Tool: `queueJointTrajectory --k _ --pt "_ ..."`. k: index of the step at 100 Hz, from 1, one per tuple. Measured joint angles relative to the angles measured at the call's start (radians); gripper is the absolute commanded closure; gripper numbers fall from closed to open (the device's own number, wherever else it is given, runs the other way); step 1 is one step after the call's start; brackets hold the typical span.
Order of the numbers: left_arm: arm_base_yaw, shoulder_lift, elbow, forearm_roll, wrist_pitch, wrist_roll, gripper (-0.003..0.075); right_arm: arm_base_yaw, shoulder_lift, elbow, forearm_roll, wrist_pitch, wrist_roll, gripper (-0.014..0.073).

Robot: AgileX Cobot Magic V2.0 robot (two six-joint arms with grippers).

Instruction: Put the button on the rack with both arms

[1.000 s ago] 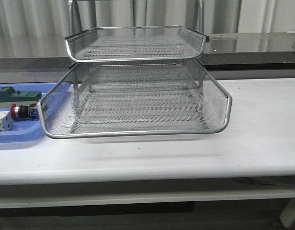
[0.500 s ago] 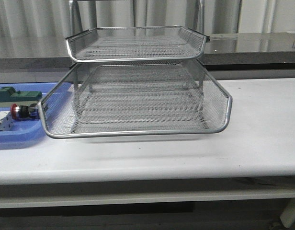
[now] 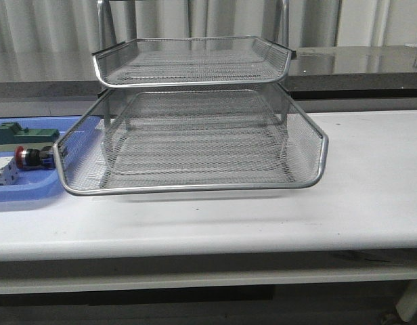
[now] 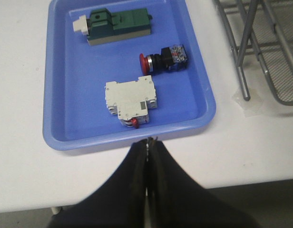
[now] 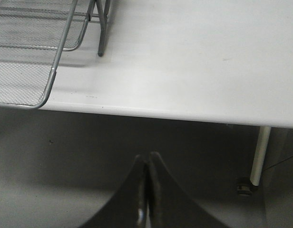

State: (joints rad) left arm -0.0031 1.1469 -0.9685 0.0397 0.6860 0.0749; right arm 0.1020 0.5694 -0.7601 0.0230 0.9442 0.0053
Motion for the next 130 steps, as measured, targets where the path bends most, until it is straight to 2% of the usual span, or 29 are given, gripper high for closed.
queueJointTrajectory --k 30,37,46,63,70,98,113,130 --pt "0.0 0.163 -0.122 0.017 0.116 0.039 0.0738 0.0 0.0 0.0 0.0 0.0 0.002 0.0662" --pt "0.0 0.189 -0.14 0.017 0.133 0.063 0.0715 0.0 0.0 0.0 0.0 0.0 0.002 0.0662" --pt "0.0 0.209 -0.157 0.017 0.155 0.096 0.0604 0.0 0.0 0.0 0.0 0.0 0.002 0.0662" --pt "0.0 0.218 -0.164 0.017 0.169 0.128 0.0233 0.0 0.0 0.0 0.0 0.0 0.002 0.0662" --pt "0.0 0.218 -0.164 0.017 0.169 0.133 0.0172 0.0 0.0 0.0 0.0 0.0 0.002 0.0662" --pt "0.0 0.222 -0.164 -0.028 0.162 0.146 0.0188 0.0 0.0 0.0 0.0 0.0 0.002 0.0662" --pt "0.0 0.261 -0.2 -0.04 0.162 0.264 0.0188 0.0 0.0 0.0 0.0 0.0 0.002 0.0662" --pt "0.0 0.355 -0.318 -0.072 0.185 0.416 0.0187 0.0 0.0 0.0 0.0 0.0 0.002 0.0662"
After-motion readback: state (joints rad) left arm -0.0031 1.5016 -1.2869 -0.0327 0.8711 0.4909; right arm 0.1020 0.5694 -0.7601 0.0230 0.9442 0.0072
